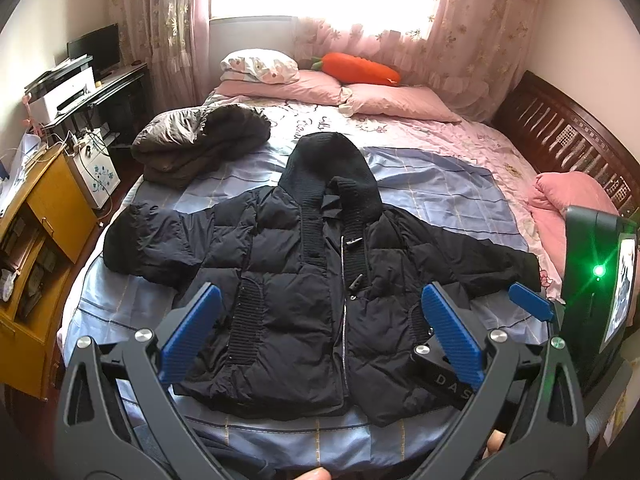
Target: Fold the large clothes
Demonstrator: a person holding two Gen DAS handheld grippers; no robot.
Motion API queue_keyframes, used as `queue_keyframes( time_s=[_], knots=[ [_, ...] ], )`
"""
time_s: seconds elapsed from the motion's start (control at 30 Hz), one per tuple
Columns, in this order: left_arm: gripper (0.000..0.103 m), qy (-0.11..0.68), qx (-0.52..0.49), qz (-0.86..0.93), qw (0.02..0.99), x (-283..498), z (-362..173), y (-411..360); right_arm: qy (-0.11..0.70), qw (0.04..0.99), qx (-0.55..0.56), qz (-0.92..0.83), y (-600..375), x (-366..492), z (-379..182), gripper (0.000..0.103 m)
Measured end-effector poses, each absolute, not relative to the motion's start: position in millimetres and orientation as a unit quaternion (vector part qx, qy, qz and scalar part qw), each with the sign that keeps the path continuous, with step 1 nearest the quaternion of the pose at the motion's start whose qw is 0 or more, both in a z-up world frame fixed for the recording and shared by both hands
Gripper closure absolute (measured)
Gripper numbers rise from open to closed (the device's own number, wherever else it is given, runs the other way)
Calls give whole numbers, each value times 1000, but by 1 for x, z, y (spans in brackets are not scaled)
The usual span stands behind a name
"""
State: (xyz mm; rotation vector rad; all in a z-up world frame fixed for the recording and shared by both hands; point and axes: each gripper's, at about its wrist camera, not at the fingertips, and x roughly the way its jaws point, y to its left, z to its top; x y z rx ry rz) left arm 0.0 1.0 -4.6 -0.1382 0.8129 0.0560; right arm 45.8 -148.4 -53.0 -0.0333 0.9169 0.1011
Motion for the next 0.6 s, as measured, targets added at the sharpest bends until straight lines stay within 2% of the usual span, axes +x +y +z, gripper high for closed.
queue_keyframes(
  time_s=[0.6],
  knots=[
    [2, 395, -65, 27, 916, -1, -7, -1, 442, 896, -15, 49, -146, 45, -53, 1]
  ],
)
